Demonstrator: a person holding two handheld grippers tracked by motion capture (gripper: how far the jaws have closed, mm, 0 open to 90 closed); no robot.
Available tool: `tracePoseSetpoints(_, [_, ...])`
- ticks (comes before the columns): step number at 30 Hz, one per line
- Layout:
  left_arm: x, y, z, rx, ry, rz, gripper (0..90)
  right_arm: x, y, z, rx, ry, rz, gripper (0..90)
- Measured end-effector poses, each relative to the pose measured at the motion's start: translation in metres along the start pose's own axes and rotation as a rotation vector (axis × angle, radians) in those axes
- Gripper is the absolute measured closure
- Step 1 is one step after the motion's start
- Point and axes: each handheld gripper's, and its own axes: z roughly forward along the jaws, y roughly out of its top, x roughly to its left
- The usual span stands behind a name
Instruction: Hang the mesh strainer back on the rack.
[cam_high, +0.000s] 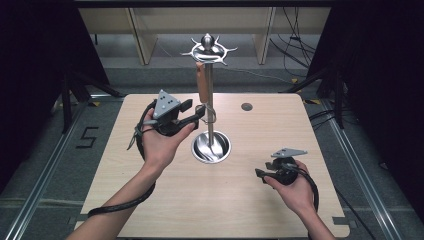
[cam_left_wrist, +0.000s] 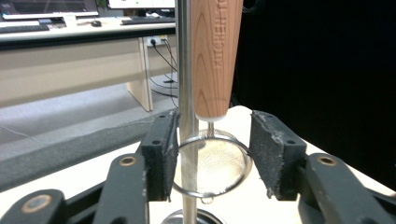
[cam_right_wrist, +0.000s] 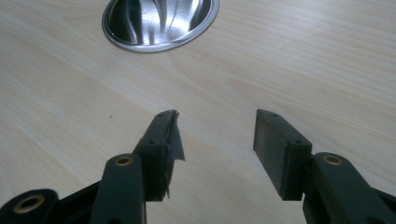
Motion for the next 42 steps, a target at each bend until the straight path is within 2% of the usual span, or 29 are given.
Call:
tracePoseSetpoints(1, [0.002,0.0,-0.003,0.003,0.001,0.003,47.4,-0.001,0.0,0.0,-0.008,-0.003,-0.019,49.9])
tracePoseSetpoints(6, [0.008,-0.005,-0.014,-0.01,0.004,0.006,40.7,-0.001,0.0,0.0,-0.016,-0.008,-0.02,49.8])
tracePoseSetpoints(7, [0.009,-0.007,-0.017,-0.015,0.01,0.005,40.1,-0.001,0.0,0.0,-0.01,-0.003,-0.005,49.8])
tracePoseSetpoints(9, [0.012,-0.011,-0.021,-0.027,0.022,0.002,39.1,-0.002,0.0,0.001,-0.015,-0.006,-0.015,49.8])
tracePoseSetpoints(10, [0.014,-0.013,-0.023,-0.027,0.025,-0.003,38.3,-0.002,0.001,0.001,-0.005,-0.003,-0.005,49.8])
tracePoseSetpoints(12, [0.017,-0.017,-0.027,-0.021,0.025,-0.012,38.0,-0.001,0.001,0.001,-0.003,0.002,0.014,49.7])
tracePoseSetpoints(13, [0.019,-0.019,-0.028,-0.02,0.025,-0.014,37.9,-0.003,0.001,0.001,-0.013,-0.003,-0.007,49.7])
tracePoseSetpoints(14, [0.02,-0.021,-0.03,-0.017,0.027,-0.016,37.8,-0.003,0.001,0.001,-0.012,-0.004,-0.012,49.7])
tracePoseSetpoints(15, [0.022,-0.023,-0.032,-0.015,0.026,-0.014,37.8,-0.002,0.001,0.001,-0.002,-0.001,0.006,49.7])
tracePoseSetpoints(16, [0.023,-0.024,-0.033,-0.011,0.026,-0.015,37.8,-0.004,0.001,0.001,-0.012,-0.004,-0.016,49.7])
tracePoseSetpoints(18, [0.026,-0.029,-0.037,-0.011,0.025,-0.027,38.0,-0.003,0.001,0.0,-0.012,-0.006,-0.004,49.7])
tracePoseSetpoints(20, [0.028,-0.034,-0.041,-0.006,0.026,-0.025,38.2,-0.004,0.001,0.0,-0.018,-0.006,-0.012,49.7])
tracePoseSetpoints(21, [0.029,-0.036,-0.043,-0.003,0.026,-0.022,38.2,-0.005,0.0,0.001,-0.026,-0.007,-0.033,49.6])
tracePoseSetpoints(23, [0.032,-0.039,-0.046,0.002,0.028,-0.021,38.3,-0.003,0.001,0.0,-0.02,-0.003,0.009,49.6])
tracePoseSetpoints(26, [0.039,-0.045,-0.052,0.01,0.043,-0.024,38.2,-0.006,0.0,0.001,-0.032,-0.012,-0.029,49.5])
tracePoseSetpoints(28, [0.043,-0.049,-0.054,0.012,0.052,-0.029,38.1,-0.005,0.0,0.001,-0.032,-0.01,-0.018,49.5])
tracePoseSetpoints(30, [0.047,-0.053,-0.057,0.017,0.06,-0.031,38.1,-0.005,0.0,0.001,-0.034,-0.012,-0.029,49.5])
tracePoseSetpoints(31, [0.049,-0.055,-0.058,0.017,0.062,-0.034,38.0,-0.004,0.001,0.0,-0.02,-0.008,-0.005,49.5])
tracePoseSetpoints(32, [0.051,-0.057,-0.059,0.018,0.064,-0.036,38.0,-0.004,0.001,0.0,-0.021,-0.009,-0.007,49.5])
tracePoseSetpoints(35, [0.057,-0.062,-0.062,0.027,0.06,-0.044,37.6,-0.004,0.001,0.0,-0.026,-0.002,0.004,49.4])
tracePoseSetpoints(37, [0.061,-0.067,-0.065,0.03,0.062,-0.048,37.5,-0.005,0.001,-0.001,-0.016,-0.015,-0.007,49.3])
tracePoseSetpoints(38, [0.063,-0.07,-0.067,0.033,0.063,-0.048,37.4,-0.003,0.001,-0.001,-0.014,-0.009,0.006,49.3])
tracePoseSetpoints(40, [0.068,-0.075,-0.069,0.041,0.071,-0.049,37.2,-0.005,0.0,0.001,-0.031,-0.019,-0.033,49.3])
tracePoseSetpoints(42, [0.074,-0.082,-0.071,0.045,0.074,-0.046,36.9,-0.005,0.001,0.001,-0.023,-0.018,-0.035,49.3])
